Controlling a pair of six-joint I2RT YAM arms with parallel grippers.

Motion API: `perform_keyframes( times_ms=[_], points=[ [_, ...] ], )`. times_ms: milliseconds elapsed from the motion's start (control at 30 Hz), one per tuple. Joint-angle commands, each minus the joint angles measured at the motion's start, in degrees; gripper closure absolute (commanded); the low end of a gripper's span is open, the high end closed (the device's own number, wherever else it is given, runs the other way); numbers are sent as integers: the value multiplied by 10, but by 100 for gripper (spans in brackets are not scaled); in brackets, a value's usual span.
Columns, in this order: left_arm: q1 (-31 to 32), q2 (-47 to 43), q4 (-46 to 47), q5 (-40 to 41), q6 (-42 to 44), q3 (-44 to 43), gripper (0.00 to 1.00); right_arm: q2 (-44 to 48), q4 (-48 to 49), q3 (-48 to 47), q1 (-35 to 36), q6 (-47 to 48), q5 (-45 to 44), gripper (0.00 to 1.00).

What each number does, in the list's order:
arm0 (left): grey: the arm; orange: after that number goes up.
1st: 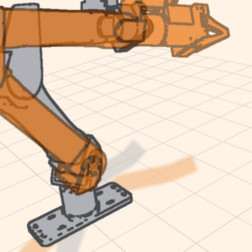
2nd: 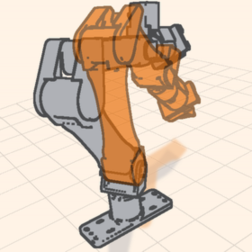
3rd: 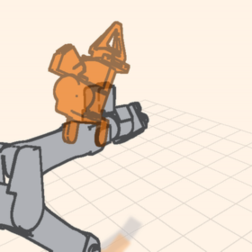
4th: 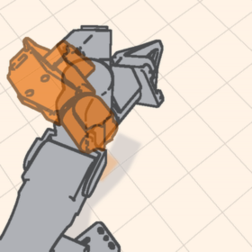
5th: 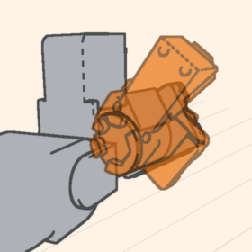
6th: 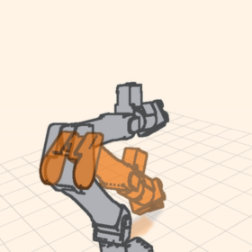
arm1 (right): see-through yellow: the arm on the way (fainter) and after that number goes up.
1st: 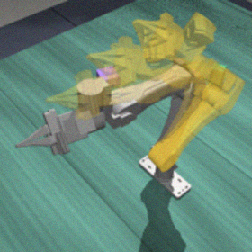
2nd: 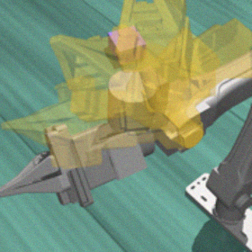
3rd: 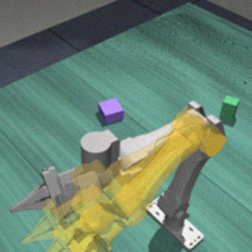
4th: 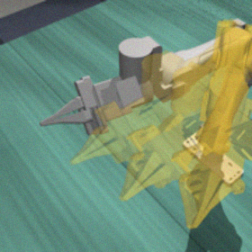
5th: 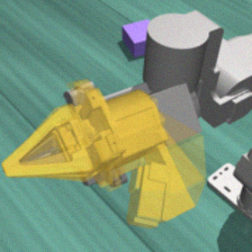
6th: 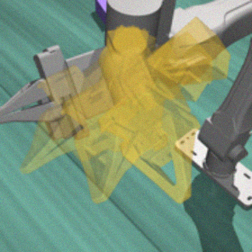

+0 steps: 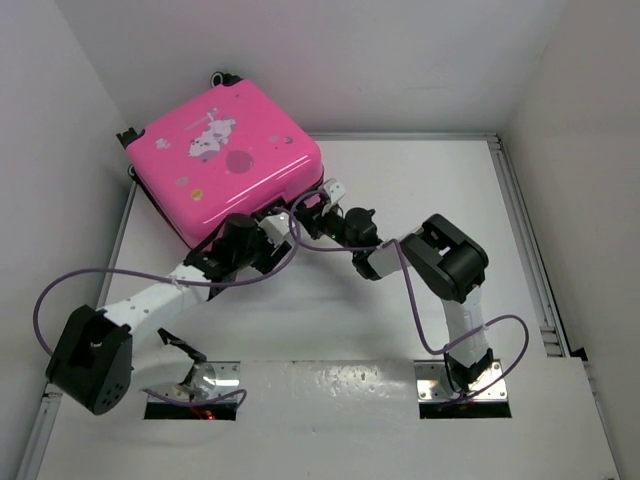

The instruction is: Pack the luggage

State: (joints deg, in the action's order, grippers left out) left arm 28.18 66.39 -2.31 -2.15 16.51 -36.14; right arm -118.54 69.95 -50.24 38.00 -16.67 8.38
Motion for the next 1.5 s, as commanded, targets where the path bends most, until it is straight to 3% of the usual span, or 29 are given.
perform_keyframes(
  times_ms=[0,267,433,533,667,700,800,1100,1467],
  points=[
    [17,46,62,52,12,-5,29,23,31,4,-9,-15,19,100],
    [37,164,114,175,19,-44,30,23,28,5,-13,-21,20,100],
    [37,225,120,188,26,-63,33,21,21,4,-16,-21,16,100],
    [37,260,87,188,26,-81,47,19,12,3,-19,-24,13,100],
    [20,266,48,167,6,-89,75,16,4,-1,-23,-21,3,100],
    [12,261,48,167,6,-83,88,17,1,-1,-27,-17,1,100],
    [-1,227,34,160,19,-52,100,15,-19,-5,-38,-19,-13,100],
    [-44,115,-25,123,73,33,100,19,-31,0,-78,-10,-48,100],
    [-106,82,-52,117,134,51,100,2,-61,-34,-123,25,-48,100]
  ],
)
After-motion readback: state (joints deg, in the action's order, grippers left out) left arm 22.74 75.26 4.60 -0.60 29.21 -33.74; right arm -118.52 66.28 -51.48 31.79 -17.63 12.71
